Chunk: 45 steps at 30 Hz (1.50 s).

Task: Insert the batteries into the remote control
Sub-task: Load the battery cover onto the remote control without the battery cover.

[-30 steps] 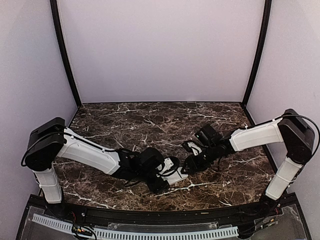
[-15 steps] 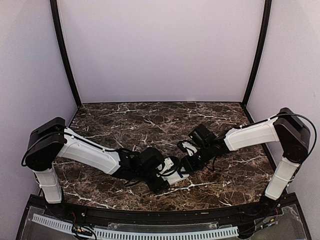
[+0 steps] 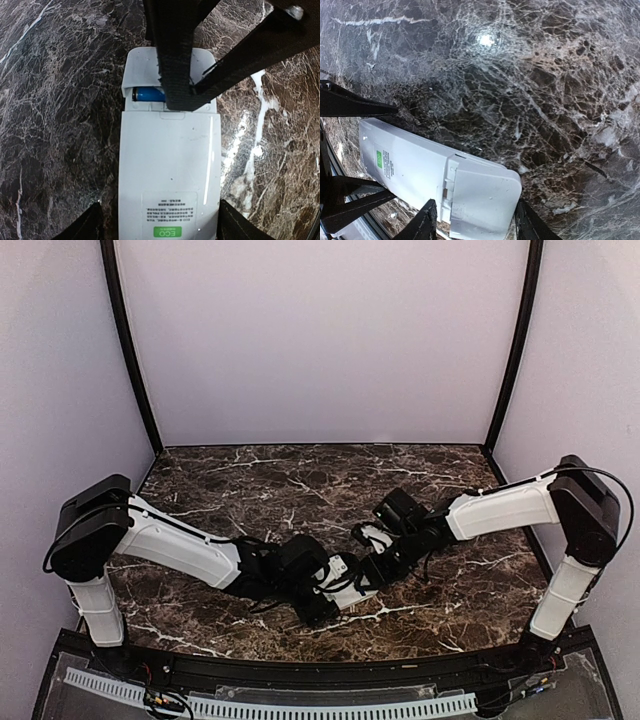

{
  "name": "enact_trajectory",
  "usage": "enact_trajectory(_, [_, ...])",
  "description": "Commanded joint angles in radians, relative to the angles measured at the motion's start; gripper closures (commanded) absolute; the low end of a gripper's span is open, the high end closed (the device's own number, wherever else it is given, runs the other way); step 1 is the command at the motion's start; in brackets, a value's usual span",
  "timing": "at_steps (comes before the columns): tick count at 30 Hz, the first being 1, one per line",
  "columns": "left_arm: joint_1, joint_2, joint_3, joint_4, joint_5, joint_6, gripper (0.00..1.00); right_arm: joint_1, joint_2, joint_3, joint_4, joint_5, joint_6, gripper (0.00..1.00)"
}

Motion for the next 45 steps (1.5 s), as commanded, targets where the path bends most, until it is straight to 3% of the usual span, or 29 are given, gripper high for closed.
enact_trajectory(1, [0.008,0.056,-0.027,-0.139,-0.021,0.035,0.25,0.008,-0.027,0.051,-0.06,-0.004,-0.035,0.49])
enact_trajectory(7, [0.008,0.048,-0.029,-0.136,-0.019,0.04,0.24,0.006,-0.05,0.092,-0.114,0.006,-0.059,0.46])
enact_trajectory(12, [0.008,0.042,-0.041,-0.125,-0.015,0.039,0.24,0.004,-0.066,0.105,-0.138,0.014,-0.047,0.5])
enact_trajectory(16, [0.008,0.037,-0.046,-0.117,-0.014,0.037,0.24,0.005,-0.066,0.088,-0.105,-0.019,-0.016,0.64])
enact_trajectory(22, [0.008,0.036,-0.047,-0.12,-0.013,0.036,0.24,-0.001,-0.063,0.057,-0.058,-0.027,0.023,1.0])
enact_trajectory(45, [0.008,0.035,-0.054,-0.113,-0.014,0.03,0.24,-0.017,-0.008,0.008,-0.007,-0.001,0.054,1.0])
